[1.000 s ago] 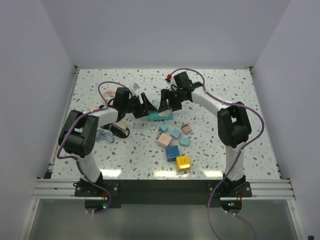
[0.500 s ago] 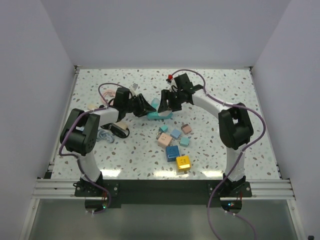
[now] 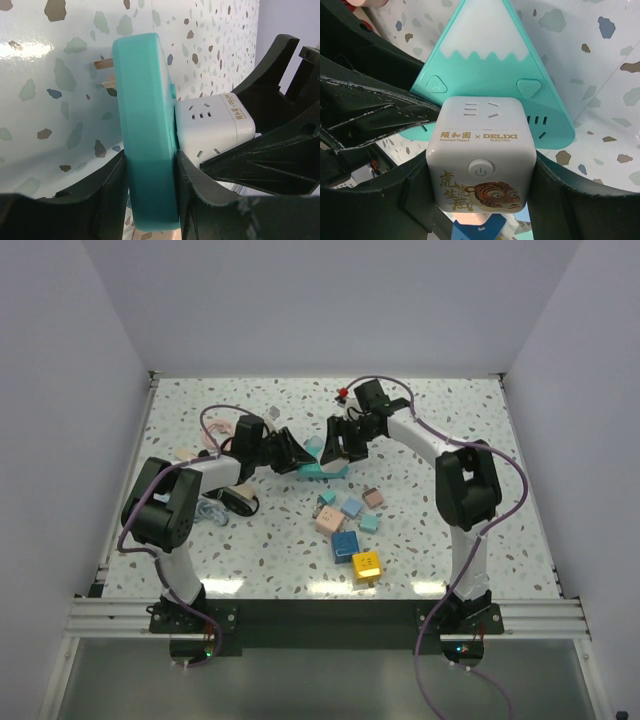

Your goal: Pull the plug off the socket

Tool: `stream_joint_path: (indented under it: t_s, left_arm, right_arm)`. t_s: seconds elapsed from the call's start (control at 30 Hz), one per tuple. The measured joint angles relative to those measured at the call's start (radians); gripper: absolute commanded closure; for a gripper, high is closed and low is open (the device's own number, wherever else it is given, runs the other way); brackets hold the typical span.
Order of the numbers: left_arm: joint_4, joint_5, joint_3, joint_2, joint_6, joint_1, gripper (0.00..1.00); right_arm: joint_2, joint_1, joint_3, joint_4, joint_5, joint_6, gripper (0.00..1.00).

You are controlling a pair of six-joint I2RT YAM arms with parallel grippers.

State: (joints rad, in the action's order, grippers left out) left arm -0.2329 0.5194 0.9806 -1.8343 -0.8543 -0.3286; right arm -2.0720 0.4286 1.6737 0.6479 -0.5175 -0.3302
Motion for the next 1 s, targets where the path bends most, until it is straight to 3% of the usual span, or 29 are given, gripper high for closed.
stream_joint_path:
  t_s: [0.47, 1.0]
  left_arm:
    - [-0.008, -0.005, -0.003, 0.002, 0.006, -0.001, 1.00]
    - [-0.014, -0.017, 0.014, 0.018, 0.000, -0.021, 1.00]
  right_arm:
    - [0.029, -0.006, -0.061, -0.062, -0.011, -0.016, 1.00]
    - [0.029, -0.039, 0.010, 0.045, -0.043, 0.002, 1.00]
